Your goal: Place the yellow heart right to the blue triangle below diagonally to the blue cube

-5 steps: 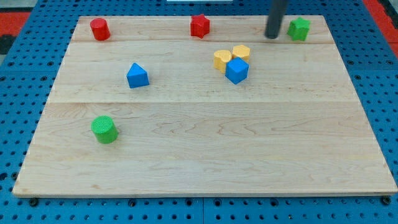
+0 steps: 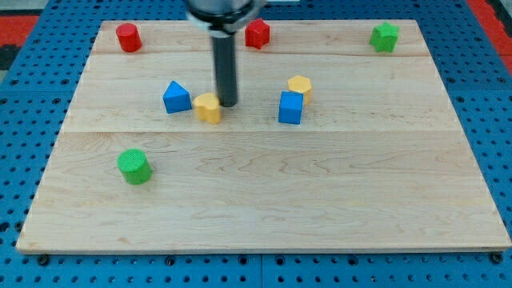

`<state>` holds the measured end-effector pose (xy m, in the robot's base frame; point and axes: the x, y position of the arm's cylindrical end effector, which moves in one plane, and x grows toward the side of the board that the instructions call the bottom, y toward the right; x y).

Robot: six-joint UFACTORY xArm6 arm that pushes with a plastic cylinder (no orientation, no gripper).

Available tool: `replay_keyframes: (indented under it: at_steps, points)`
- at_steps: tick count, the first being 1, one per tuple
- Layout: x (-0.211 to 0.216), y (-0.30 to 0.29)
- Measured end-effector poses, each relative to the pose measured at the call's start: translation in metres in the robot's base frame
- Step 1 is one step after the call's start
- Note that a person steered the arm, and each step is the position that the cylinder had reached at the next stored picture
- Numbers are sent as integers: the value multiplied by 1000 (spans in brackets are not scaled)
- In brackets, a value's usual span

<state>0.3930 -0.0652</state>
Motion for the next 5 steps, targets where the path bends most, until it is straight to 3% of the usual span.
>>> replay_keyframes:
  at_steps: [1,2,3,4,5]
  points:
    - [38,17]
    - [-6,53]
    - [-70,19]
    - [-74,-66]
    - [4,-58]
